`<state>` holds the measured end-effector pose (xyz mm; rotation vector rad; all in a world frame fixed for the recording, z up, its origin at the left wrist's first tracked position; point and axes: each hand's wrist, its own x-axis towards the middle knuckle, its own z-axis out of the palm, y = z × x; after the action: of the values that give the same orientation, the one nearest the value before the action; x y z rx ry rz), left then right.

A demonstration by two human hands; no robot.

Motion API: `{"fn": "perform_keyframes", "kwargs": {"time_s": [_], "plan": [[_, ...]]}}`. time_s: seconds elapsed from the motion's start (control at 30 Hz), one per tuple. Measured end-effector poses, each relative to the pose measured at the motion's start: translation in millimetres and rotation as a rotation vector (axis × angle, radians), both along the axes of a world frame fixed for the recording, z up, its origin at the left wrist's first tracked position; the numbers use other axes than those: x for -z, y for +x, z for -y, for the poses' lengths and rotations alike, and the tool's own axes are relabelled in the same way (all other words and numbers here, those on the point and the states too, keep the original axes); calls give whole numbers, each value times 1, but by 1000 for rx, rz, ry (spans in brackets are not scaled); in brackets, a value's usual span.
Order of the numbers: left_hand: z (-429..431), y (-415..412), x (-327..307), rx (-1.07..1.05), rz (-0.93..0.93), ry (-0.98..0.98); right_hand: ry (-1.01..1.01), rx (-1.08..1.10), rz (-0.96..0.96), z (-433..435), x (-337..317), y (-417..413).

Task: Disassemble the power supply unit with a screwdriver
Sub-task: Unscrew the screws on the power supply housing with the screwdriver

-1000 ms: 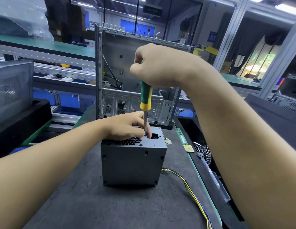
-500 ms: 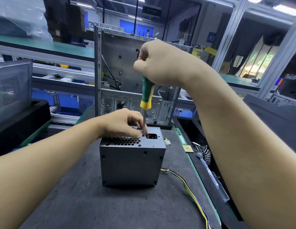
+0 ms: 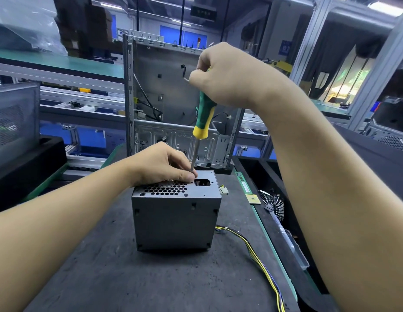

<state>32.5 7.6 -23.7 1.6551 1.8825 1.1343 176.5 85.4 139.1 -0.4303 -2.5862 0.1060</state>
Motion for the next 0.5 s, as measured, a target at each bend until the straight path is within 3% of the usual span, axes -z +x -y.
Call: {"fn": "perform_keyframes", "kwargs": {"time_s": [0.17, 0.27, 0.37, 0.5], "plan": [[-5, 7, -3, -211, -34, 185, 13, 72, -134, -8, 2, 11], [-15, 24, -14, -303, -186, 232, 30, 114, -114, -17, 5, 23], [-35, 61, -25, -296, -233, 236, 74, 196, -17, -30, 5, 45], [-69, 127, -23, -155, -164, 225, 156, 314, 142, -53, 9, 81]]}}
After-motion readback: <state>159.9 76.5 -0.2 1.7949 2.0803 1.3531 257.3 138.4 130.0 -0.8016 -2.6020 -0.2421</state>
